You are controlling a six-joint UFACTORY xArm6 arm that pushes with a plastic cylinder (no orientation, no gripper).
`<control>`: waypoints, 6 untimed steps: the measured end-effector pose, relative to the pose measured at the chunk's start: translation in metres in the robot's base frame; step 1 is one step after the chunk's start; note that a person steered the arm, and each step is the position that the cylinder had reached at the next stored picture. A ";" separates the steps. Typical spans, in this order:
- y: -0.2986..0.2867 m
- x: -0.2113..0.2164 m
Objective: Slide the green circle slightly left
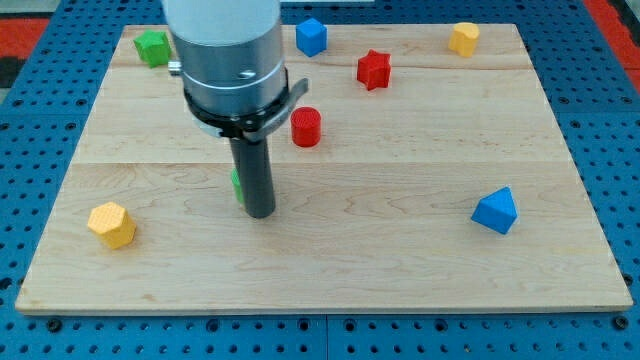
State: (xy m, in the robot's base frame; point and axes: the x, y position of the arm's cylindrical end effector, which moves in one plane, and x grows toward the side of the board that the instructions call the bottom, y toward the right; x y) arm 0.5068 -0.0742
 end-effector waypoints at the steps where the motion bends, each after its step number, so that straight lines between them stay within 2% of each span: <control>1: 0.019 -0.005; 2: 0.061 -0.033; 4: 0.003 -0.048; 6: -0.016 -0.048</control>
